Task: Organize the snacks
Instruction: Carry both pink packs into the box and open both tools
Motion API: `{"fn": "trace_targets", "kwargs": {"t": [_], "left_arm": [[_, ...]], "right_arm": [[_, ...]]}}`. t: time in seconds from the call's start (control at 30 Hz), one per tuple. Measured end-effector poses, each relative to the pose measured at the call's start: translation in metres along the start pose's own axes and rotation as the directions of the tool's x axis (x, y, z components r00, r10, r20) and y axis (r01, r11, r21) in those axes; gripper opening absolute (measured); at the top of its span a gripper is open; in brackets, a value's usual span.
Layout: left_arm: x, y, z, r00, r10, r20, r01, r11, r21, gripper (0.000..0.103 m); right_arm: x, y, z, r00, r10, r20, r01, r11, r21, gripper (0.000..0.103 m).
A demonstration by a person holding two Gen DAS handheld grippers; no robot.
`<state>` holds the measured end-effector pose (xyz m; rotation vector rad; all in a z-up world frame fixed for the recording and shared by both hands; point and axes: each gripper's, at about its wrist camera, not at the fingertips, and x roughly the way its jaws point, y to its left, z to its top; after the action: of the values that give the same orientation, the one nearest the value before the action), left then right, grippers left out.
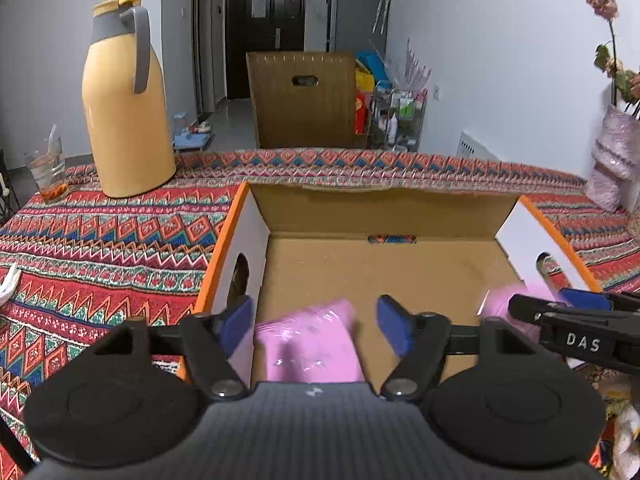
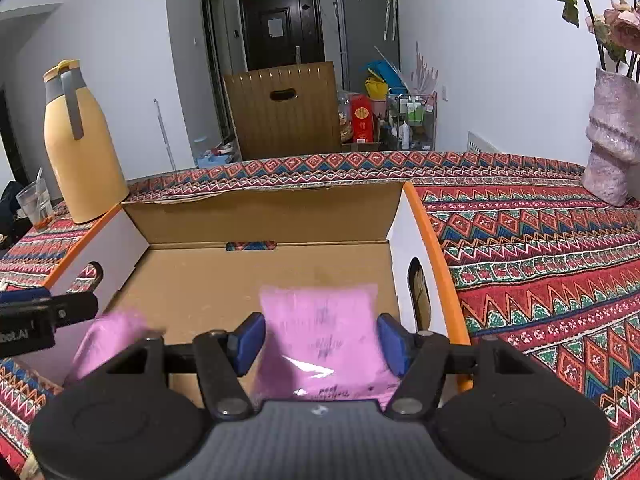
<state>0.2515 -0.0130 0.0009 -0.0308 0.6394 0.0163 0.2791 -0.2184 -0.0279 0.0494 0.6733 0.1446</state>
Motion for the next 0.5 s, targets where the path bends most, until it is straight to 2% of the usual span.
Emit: {"fn": "trace_targets", "kwargs": {"t": [0.07, 0.13, 0.3, 0.5], "left_arm": [[-0.006, 0.001, 0.000, 1.000, -0.007, 0.024, 0.007, 1.000, -0.007, 0.089], [-0.010, 0.003, 0.001, 0.999, -0.010, 0.040, 0.011, 1.000, -0.022, 0.103], [-0.021, 0.008, 0.004, 0.998, -0.015, 0.067, 0.019, 0.998, -0.061, 0.103], [-0.030, 0.011, 0.008, 0.996, -0.014, 0.087, 0.020, 0.997, -0.070, 0.103]], "right_arm": [[-0.003, -0.002, 0.000, 1.000, 0.004, 0.006, -0.004, 1.000, 0.003, 0.072], [-0.007, -0.002, 0.000, 1.000, 0.004, 0.024, -0.005, 1.000, 0.008, 0.082], [-0.020, -0.006, 0.002, 0.997, 0.012, 0.076, -0.015, 0.999, 0.039, 0.102], [-0.033, -0.012, 0.006, 0.992, 0.006, 0.124, -0.013, 0.998, 0.060, 0.103]]}}
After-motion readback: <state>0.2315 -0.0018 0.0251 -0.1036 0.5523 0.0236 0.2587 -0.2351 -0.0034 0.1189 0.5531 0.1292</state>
